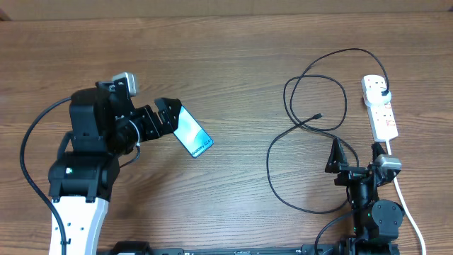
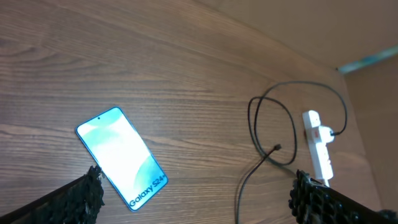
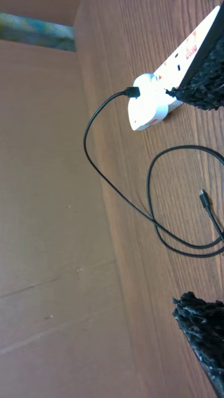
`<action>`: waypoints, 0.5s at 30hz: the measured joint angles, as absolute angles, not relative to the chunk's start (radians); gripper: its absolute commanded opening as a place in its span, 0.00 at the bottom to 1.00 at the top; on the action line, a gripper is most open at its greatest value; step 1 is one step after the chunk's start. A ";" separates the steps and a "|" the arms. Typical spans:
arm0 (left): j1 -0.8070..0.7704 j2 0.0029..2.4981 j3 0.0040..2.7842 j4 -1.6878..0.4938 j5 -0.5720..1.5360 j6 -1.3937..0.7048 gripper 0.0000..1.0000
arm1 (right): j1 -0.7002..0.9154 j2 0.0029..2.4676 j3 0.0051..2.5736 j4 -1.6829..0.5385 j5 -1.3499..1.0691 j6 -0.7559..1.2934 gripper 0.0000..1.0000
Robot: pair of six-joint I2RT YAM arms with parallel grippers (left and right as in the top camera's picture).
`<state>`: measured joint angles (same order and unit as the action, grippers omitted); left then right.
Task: Plug charger to phone and switch on socket
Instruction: 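Move the left gripper forward over the smartphone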
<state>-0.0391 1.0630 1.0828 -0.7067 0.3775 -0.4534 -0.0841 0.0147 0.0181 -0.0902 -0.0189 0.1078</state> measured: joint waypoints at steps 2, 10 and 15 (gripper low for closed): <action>-0.045 1.076 1.113 -0.729 0.368 -0.470 1.00 | -0.084 0.015 0.018 -0.090 -0.019 0.108 1.00; -0.168 1.205 1.311 -0.872 0.215 -0.544 1.00 | -0.084 0.015 0.018 -0.090 -0.019 0.107 1.00; -0.252 1.342 1.465 -0.995 0.068 -0.666 1.00 | -0.084 0.015 0.018 -0.091 -0.019 0.108 1.00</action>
